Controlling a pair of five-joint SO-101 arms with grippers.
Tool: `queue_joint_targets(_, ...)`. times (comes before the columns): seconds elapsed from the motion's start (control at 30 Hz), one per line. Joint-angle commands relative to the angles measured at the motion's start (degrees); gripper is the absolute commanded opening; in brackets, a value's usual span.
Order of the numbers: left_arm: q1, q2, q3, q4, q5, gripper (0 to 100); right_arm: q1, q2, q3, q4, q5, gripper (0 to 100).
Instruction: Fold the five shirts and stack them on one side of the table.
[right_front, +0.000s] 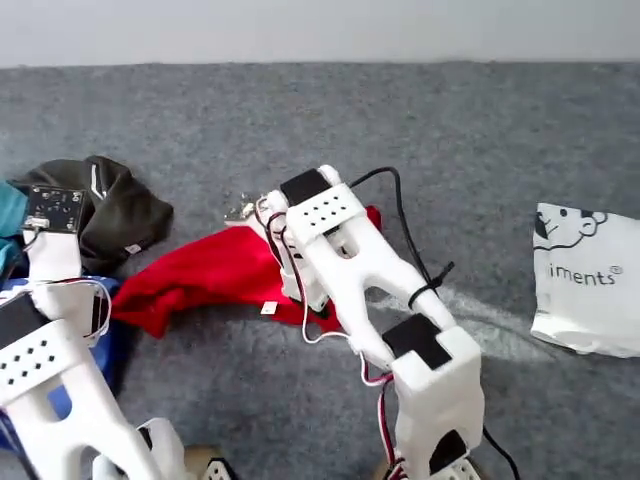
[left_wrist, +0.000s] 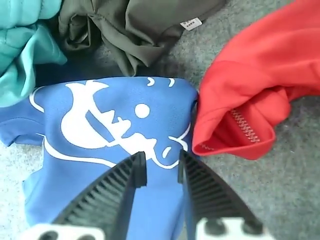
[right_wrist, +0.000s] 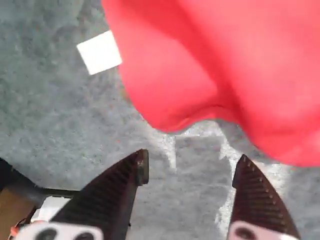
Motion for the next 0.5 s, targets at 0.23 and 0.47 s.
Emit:
queue_joint_targets(0.23, -0.26, -1.14, -1.8, -0.53, 0.0, 12, -4.26, 6.46, -2.73, -0.57, -1.14, 28.0)
queue_joint_targets(0.47, -0.26, -1.23, -1.8, -0.44, 0.0, 12, -5.32, 11.12, -2.64, -4.7, -1.23, 27.3)
